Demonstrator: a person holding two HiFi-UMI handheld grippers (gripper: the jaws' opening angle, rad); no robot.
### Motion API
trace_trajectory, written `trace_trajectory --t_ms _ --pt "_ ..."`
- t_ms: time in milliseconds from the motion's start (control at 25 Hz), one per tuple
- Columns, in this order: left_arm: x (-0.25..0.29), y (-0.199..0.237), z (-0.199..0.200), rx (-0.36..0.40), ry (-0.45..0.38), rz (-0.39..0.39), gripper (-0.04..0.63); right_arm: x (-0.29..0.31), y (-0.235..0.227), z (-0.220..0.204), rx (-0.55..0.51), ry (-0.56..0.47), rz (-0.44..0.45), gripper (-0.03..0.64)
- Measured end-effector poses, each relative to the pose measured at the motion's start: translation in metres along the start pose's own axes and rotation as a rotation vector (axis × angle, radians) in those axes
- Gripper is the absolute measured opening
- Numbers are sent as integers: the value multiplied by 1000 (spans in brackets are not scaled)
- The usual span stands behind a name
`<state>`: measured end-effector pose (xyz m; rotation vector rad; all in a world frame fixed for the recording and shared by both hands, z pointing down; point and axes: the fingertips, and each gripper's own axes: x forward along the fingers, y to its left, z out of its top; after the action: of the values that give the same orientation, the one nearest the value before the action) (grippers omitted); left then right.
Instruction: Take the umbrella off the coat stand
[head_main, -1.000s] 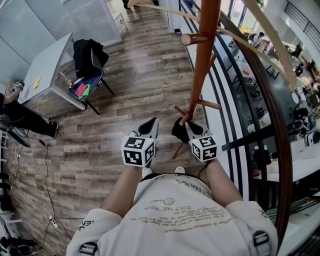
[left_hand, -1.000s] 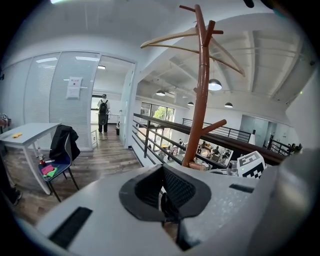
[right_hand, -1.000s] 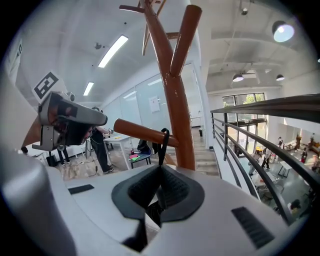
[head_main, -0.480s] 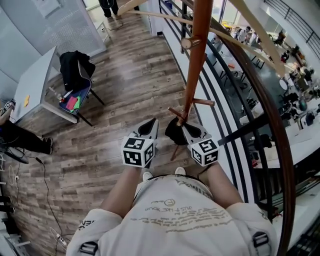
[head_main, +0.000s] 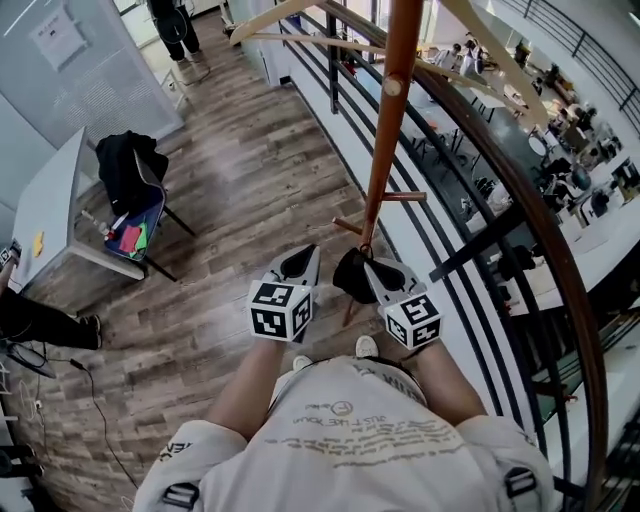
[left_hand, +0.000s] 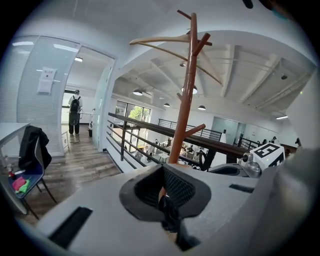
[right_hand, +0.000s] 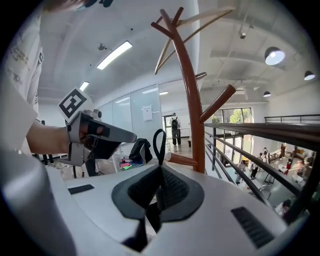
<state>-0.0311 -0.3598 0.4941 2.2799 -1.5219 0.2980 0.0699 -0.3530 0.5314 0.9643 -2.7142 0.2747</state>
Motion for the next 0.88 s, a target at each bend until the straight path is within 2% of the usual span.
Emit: trace_trajectory --t_ms 200,400,640,880 --pt "-11 -3 6 24 -56 -76 5 -18 13 9 31 -32 -81 6" --pt "-16 -5 2 25 -60 -135 5 -36 24 27 68 -91 -168 6" --pt "-20 -14 11 42 -82 -188 5 -71 7 48 141 -153 -347 6" --pt "-21 -15 22 69 -102 -205 5 -97 -19 55 196 -197 -532 6"
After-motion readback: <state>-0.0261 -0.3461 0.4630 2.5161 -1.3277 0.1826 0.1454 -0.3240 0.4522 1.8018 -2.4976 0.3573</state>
